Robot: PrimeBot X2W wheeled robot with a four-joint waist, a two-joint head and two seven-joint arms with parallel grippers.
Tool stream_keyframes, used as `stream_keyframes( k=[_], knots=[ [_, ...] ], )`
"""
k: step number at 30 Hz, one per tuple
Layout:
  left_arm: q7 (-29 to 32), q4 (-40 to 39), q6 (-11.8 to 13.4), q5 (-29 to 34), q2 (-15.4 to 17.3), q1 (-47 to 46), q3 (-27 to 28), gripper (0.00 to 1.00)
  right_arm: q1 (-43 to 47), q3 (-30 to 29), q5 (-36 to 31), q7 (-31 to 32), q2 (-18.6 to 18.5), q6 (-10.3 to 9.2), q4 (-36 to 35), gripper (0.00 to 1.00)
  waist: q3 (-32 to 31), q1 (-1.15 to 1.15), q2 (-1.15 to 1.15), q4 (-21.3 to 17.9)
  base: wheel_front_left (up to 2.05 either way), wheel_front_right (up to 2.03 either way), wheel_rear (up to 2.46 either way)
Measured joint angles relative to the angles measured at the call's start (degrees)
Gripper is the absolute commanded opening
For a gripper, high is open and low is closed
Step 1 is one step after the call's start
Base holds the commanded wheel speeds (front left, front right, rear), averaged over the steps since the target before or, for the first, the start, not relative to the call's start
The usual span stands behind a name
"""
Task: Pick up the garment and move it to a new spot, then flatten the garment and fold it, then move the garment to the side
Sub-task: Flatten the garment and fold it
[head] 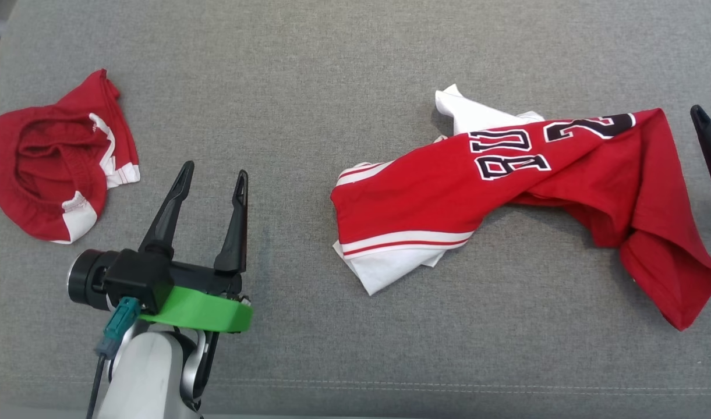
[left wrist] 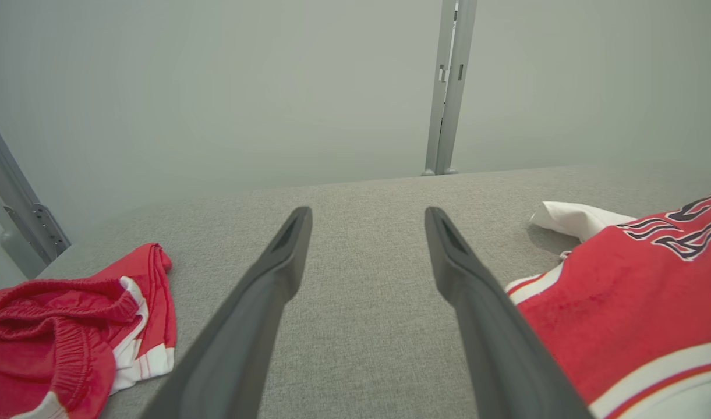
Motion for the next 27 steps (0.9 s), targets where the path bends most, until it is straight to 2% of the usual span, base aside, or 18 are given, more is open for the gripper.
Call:
stream_keyframes(
  k=[4, 8, 11, 15, 20, 27],
  knots=[
    [0.0, -0.1, -0.1, 0.3, 0.4, 0.8, 0.6, 1.0, 2.6, -3.9, 1.1, -3.2, 1.0, 0.0, -1.5, 1.0, -1.3, 0.0, 0.0, -0.8, 0.0, 0.0, 0.0],
    [0.0, -0.4, -0.1, 0.5, 0.7, 1.6, 1.8, 1.0, 5.7, -9.9, 0.6, -4.8, 4.6, -0.01, -4.3, 1.0, -2.7, 0.0, 0.0, -1.6, 0.0, 0.0, 0.0],
    [0.0, -0.5, -0.1, 0.7, 0.9, 2.5, 2.4, 1.0, 7.8, -15.3, -3.2, -5.1, 8.5, -0.02, -8.1, 1.0, -3.9, 0.0, 0.0, -2.2, 0.0, 0.0, 0.0],
    [0.0, -0.8, 0.1, 1.1, 1.1, 3.3, 3.2, 1.0, 11.4, -22.7, -11.9, -5.2, 16.4, -0.03, -15.7, 1.0, -5.4, 0.0, 0.0, -2.9, 0.0, 0.0, 0.0],
    [0.0, -0.7, 0.2, 1.1, 1.2, 4.3, 3.9, 1.0, 18.4, -25.1, -22.5, -5.2, 25.3, -0.02, -23.1, 1.0, -7.2, -0.01, 0.0, -3.4, 0.0, 0.0, 0.0],
    [0.0, 0.0, 0.6, 1.1, 1.2, 6.8, 4.9, 1.0, 26.9, -23.8, -31.9, -4.8, 31.9, -0.01, -27.4, 1.0, -10.2, -0.01, 0.0, -3.5, 0.0, 0.0, 0.0]
  ],
)
